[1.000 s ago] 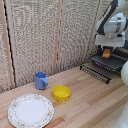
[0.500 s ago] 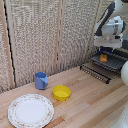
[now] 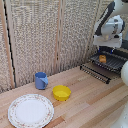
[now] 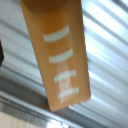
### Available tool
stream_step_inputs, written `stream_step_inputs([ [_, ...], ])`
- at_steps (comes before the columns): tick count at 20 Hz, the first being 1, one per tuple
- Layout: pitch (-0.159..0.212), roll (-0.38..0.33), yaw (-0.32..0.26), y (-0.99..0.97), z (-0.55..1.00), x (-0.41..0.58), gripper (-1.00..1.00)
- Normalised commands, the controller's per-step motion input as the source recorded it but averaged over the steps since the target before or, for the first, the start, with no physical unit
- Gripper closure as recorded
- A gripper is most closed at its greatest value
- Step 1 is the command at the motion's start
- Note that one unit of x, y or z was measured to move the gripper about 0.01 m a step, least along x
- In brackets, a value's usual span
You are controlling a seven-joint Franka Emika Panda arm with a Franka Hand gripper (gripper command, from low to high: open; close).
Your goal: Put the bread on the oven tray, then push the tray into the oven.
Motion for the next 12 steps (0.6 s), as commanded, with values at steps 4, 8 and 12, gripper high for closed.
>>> stream_step_inputs([
  [4, 0.000, 0.090, -0.023, 0.46, 0.74, -0.453, -1.00],
  [8, 0.000, 0.063, -0.006, 0.57, 0.59, -0.553, -1.00],
  [12, 0.000, 0.000, 0.000, 0.77, 0.44, -0.574, -1.00],
])
